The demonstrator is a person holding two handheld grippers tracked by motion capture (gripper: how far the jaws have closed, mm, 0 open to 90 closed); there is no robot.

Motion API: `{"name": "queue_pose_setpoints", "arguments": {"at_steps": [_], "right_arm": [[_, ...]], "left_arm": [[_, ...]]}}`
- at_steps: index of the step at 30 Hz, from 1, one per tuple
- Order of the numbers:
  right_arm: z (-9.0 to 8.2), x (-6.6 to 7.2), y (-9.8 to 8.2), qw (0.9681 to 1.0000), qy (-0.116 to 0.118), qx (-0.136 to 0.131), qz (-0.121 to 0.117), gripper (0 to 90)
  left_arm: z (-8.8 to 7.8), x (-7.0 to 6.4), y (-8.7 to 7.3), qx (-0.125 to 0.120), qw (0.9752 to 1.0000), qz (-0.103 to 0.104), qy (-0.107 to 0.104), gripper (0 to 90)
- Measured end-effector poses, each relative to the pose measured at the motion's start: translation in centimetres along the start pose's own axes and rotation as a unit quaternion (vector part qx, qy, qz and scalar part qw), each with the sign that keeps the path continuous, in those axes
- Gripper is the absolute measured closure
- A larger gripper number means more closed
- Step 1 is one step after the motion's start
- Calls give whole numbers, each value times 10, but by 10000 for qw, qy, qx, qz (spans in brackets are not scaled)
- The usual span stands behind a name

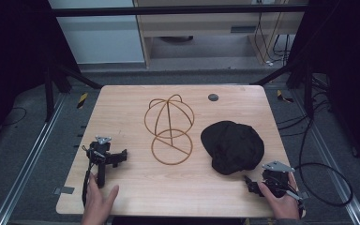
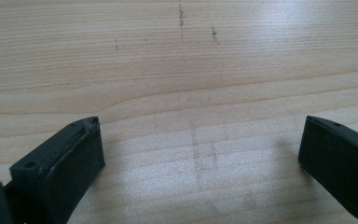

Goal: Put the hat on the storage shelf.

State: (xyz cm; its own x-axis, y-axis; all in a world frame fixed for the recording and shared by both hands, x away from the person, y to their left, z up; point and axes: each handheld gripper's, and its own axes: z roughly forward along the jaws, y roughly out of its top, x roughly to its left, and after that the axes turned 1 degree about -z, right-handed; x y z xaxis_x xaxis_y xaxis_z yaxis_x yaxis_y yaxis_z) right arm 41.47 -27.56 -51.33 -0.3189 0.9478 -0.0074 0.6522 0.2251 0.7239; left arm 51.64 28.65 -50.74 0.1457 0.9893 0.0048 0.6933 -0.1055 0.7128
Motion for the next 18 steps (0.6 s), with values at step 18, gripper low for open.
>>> {"name": "queue_pose_setpoints", "arguments": {"at_steps": [18], "right_arm": [[-23,8,19,9977,271,623,-72,96]], "left_arm": [[-1,-2,-1,2,10000,-38,42,0]]}}
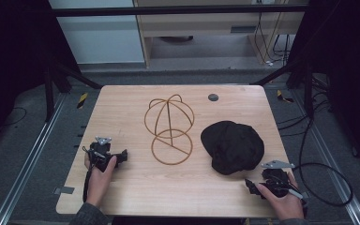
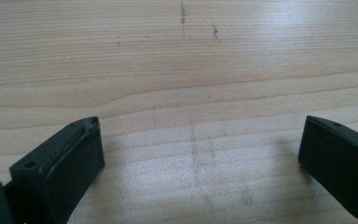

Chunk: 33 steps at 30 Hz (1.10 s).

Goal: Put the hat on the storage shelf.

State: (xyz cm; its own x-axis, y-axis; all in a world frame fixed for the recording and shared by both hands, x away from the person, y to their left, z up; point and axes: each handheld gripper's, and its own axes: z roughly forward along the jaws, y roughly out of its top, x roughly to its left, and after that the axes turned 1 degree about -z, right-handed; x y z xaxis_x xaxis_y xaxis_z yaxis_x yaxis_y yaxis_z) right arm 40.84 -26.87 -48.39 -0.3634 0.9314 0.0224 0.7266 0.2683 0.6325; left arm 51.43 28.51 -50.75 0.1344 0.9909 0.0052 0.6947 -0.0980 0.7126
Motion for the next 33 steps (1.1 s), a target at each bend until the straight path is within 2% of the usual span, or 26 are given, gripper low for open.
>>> {"name": "queue_pose_setpoints", "arguments": {"at_steps": [3,7,11,12,13,14,15,17,20,24,30,33], "right_arm": [[-14,2,13,9999,-62,79,-119,107],[-42,1,37,9992,-204,-43,-330,125],[-51,2,53,9989,-173,-57,-423,122],[-54,5,65,9983,-157,-96,-552,114],[-54,5,65,9983,-157,-96,-552,114],[-54,6,77,9979,-134,-68,-623,106],[-54,6,77,9979,-134,-68,-623,106],[-51,6,88,9976,-60,-80,-679,96],[-41,4,109,9973,5,-58,-730,91],[-30,2,122,9966,45,-38,-817,106],[-17,4,132,9949,175,92,-987,108],[-13,2,134,9949,169,152,-987,114]], "left_arm": [[0,0,0,0,10000,3,-3,0],[0,0,0,-2,10000,-5,4,0],[0,-1,0,-1,10000,-10,7,0],[0,-1,0,-2,10000,-10,7,0],[0,-1,0,-1,10000,-7,5,0],[0,-2,0,4,10000,3,8,0],[0,-2,0,4,10000,3,8,0],[0,-2,0,5,10000,7,2,0],[0,-3,0,-1,10000,18,-19,0],[0,-4,0,12,10000,51,-34,0],[0,-7,0,-5,9999,72,-76,0],[0,-7,0,-4,9999,86,-85,0]]}}
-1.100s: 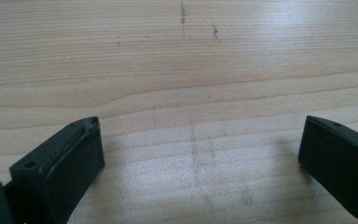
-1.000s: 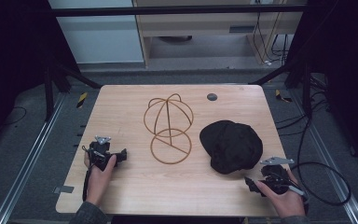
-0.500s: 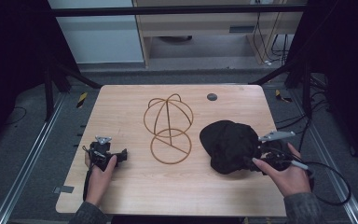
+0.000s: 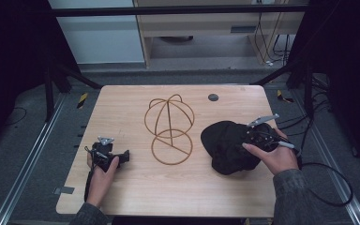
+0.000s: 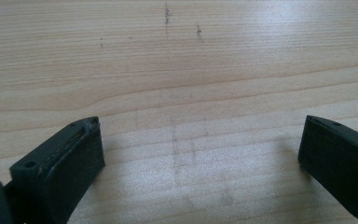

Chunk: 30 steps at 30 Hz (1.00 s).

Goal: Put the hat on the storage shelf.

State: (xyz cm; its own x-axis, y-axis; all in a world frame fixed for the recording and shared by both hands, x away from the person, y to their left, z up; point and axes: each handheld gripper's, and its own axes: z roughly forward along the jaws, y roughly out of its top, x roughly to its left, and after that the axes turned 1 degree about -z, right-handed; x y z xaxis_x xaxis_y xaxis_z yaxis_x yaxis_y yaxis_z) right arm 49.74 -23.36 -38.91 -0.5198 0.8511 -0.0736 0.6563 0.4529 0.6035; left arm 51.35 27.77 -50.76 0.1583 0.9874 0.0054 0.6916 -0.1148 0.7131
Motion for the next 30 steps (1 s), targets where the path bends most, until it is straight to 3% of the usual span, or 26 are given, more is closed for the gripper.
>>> {"name": "queue_pose_setpoints", "arguments": {"at_steps": [6,9,15,16,17,19,21,30], "right_arm": [[9,-3,0,9998,95,171,-44,217],[11,-5,0,9995,202,239,-46,335],[11,-7,-1,9989,329,343,-4,483],[12,-7,-1,9987,369,352,-10,517],[12,-8,-1,9984,434,353,-13,606],[12,-9,-1,9981,493,364,-24,660],[13,-9,-1,9974,614,371,-13,809],[11,-10,6,9974,609,389,-52,860]], "left_arm": [[0,0,0,-1,10000,7,-9,0],[0,0,0,0,10000,11,-10,0],[0,0,0,-2,10000,14,-14,0],[0,0,0,7,10000,26,-14,0],[0,0,0,8,10000,27,-14,0],[0,0,0,8,10000,27,-15,0],[0,-1,0,9,10000,30,-18,0],[0,-1,0,8,10000,28,-20,0]]}}
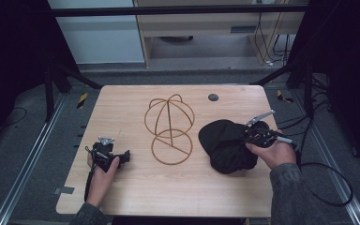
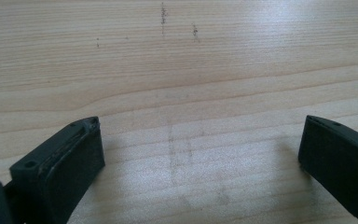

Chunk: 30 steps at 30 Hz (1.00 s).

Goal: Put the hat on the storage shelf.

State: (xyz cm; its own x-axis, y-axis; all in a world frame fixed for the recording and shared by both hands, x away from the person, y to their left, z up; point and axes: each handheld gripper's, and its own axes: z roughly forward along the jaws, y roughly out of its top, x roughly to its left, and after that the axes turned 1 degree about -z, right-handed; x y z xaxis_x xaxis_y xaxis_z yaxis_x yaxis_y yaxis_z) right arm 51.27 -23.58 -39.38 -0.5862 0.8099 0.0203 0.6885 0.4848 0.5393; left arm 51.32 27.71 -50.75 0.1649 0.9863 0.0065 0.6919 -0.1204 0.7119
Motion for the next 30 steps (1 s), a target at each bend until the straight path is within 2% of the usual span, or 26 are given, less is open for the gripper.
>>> {"name": "queue_pose_setpoints", "arguments": {"at_steps": [10,18,27,28,30], "right_arm": [[-17,0,18,10000,29,-15,33,872],[-39,2,33,9998,-23,-198,23,872],[-76,13,47,9978,-43,-666,-31,872],[-85,16,50,9969,-38,-780,-49,872],[-89,17,51,9967,-46,-810,-45,872]], "left_arm": [[0,0,0,1,10000,3,0,0],[0,0,0,-1,10000,0,0,0],[0,0,0,-1,10000,-2,0,0],[0,0,0,-2,10000,-1,0,0],[0,0,0,2,10000,2,-1,0]]}}
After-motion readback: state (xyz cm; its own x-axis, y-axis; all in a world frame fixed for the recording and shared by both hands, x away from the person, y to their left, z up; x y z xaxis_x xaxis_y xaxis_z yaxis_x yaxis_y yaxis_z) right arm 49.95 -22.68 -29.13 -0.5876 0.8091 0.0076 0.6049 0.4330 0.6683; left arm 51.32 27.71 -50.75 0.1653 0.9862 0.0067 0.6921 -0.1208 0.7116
